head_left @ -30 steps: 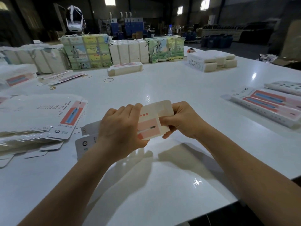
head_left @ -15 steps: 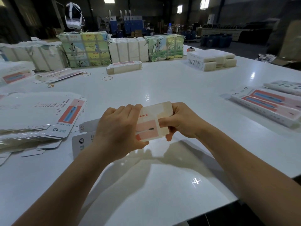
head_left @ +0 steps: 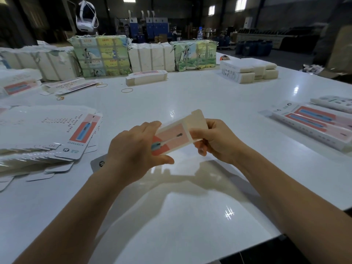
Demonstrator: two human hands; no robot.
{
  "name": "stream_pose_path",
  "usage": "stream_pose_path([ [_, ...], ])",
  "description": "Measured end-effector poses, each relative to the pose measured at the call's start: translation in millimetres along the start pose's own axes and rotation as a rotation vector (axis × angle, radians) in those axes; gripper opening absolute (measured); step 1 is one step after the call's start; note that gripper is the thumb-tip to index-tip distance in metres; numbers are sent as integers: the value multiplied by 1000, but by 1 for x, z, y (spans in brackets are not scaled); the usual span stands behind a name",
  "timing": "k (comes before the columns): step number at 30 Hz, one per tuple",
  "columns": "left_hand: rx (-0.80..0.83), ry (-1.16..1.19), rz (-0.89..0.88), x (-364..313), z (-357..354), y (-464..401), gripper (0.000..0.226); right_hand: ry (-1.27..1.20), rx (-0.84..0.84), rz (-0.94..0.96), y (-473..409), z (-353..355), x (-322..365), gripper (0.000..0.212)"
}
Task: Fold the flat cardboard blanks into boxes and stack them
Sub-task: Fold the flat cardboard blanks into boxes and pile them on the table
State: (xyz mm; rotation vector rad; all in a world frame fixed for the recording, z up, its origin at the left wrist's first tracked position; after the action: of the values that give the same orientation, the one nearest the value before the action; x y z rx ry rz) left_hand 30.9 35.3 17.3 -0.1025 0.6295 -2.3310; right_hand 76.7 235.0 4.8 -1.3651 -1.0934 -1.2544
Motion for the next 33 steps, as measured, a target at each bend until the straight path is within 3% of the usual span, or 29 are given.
stream_pose_path([
  [2,-33,33,62,5,0,-1,76,-105,-89,17,-1,-4,-2,12],
  [4,-46,45,118,11,0,-2,78,-172,-287,118,1,-4,-2,12],
  [7,-58,50,176,18,-2,-1,77,-27,-495,339,10,-6,-3,13],
  [10,-54,49,188,17,-6,-2,79,162,-460,434,14,-21,-5,27],
  [13,-42,34,191,13,-8,-3,82,250,-416,435,16,-32,-8,26],
  [21,11,16,172,3,-12,-4,84,279,-361,420,20,-39,-8,27],
  [26,45,-17,112,2,-11,-3,84,317,-314,359,15,-35,-9,57],
  [33,45,-11,105,0,-11,-2,86,259,-359,382,18,-36,-6,31],
])
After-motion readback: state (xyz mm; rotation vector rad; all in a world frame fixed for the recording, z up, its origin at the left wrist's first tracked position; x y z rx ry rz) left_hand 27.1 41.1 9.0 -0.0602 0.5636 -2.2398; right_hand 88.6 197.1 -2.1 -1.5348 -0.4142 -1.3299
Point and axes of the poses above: each hand's wrist, its own y-axis away from the middle knuckle, its own z-axis out of the back of the hand, x = y × z, the point moved 2 cm from there along -y, towards the middle knuckle, and after that the axes turned 1 degree about -y, right-handed, at the moved point
